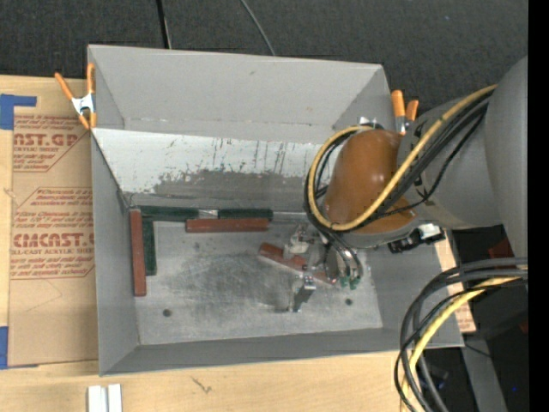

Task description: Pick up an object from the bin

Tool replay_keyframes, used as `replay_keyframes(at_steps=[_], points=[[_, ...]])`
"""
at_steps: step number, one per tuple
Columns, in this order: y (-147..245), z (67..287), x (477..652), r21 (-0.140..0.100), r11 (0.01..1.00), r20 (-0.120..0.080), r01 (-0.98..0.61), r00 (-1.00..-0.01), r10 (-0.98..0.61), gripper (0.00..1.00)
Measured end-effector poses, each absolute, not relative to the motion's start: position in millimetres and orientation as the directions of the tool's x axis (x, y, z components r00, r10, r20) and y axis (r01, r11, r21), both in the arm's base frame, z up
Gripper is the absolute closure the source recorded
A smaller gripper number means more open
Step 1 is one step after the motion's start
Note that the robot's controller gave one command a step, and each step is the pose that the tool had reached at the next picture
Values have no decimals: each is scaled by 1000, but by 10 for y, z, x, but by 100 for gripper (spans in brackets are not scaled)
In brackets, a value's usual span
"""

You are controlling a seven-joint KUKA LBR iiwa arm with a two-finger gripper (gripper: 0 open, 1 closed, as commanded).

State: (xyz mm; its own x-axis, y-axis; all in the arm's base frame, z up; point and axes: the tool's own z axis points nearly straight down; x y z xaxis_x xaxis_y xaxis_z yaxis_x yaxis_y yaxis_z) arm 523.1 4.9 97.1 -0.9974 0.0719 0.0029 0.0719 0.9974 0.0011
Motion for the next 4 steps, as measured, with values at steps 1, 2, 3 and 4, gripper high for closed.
replay_keyframes(at_steps=[1,2,3,4], points=[[49,972,5235,1,997,1,72,-997,72,0],[188,812,5681,2,993,-31,120,-992,120,100],[188,812,5681,2,993,-31,120,-992,120,100],[-147,1136,5582,2,981,0,196,-981,196,100]])
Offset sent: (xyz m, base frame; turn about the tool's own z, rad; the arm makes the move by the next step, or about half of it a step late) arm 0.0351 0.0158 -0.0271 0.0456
